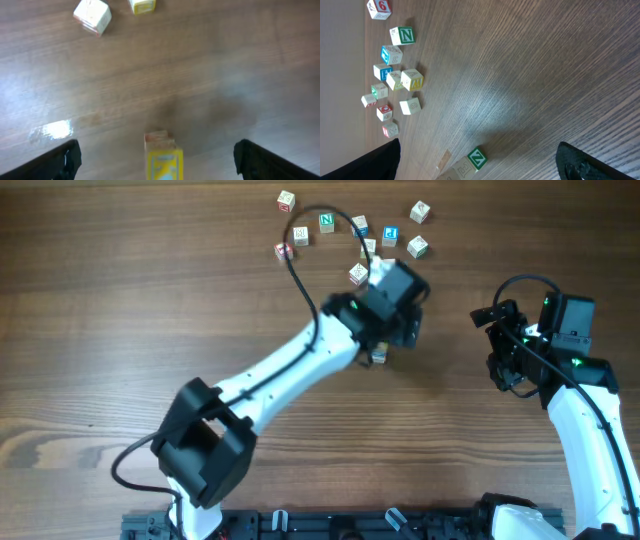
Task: Form a tower
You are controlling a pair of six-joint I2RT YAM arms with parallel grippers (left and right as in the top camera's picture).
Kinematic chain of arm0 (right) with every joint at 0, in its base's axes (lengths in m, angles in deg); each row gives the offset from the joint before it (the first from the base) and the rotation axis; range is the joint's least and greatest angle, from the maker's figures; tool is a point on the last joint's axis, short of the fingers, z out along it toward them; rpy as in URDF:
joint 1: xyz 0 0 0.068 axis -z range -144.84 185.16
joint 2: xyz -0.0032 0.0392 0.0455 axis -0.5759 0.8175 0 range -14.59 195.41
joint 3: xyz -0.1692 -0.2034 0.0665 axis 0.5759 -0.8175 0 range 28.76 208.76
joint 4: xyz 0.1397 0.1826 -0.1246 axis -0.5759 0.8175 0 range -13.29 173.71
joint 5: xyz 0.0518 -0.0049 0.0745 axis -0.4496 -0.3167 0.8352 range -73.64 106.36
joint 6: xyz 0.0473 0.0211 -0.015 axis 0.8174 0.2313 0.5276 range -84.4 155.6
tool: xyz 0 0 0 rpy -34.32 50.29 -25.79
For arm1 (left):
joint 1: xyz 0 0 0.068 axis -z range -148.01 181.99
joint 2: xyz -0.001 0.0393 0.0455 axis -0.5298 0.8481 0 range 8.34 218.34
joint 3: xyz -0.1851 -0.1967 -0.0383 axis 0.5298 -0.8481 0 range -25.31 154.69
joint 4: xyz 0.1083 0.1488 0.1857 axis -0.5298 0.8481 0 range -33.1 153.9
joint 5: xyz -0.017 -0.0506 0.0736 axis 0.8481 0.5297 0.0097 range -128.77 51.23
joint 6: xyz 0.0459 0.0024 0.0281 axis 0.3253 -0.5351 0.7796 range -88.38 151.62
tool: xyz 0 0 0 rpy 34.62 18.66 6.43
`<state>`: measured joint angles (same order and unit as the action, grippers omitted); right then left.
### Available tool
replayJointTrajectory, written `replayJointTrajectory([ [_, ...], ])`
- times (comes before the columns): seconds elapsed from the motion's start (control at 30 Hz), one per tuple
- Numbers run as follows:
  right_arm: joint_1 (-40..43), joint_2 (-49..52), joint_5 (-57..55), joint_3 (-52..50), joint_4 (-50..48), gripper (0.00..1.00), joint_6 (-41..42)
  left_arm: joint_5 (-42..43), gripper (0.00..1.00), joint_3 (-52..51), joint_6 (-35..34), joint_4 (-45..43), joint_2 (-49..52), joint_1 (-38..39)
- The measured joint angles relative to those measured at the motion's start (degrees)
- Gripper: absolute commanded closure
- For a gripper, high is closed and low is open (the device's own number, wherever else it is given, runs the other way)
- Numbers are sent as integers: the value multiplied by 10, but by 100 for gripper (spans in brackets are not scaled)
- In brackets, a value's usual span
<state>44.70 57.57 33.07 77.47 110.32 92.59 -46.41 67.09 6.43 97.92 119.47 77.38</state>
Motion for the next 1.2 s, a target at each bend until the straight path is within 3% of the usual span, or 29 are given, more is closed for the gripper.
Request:
replayJointTrajectory([
  [0.2,0,0,0,0,0,0,0,160,1,75,5,103,0,-108],
  [0.37,0,0,0,0,0,0,0,198,1,75,5,127,0,-98],
  [0.9,0,0,0,0,0,0,0,87,1,78,10,128,108,-14],
  [1.2,0,0,0,0,0,0,0,85,10,78,14,123,147,-12],
])
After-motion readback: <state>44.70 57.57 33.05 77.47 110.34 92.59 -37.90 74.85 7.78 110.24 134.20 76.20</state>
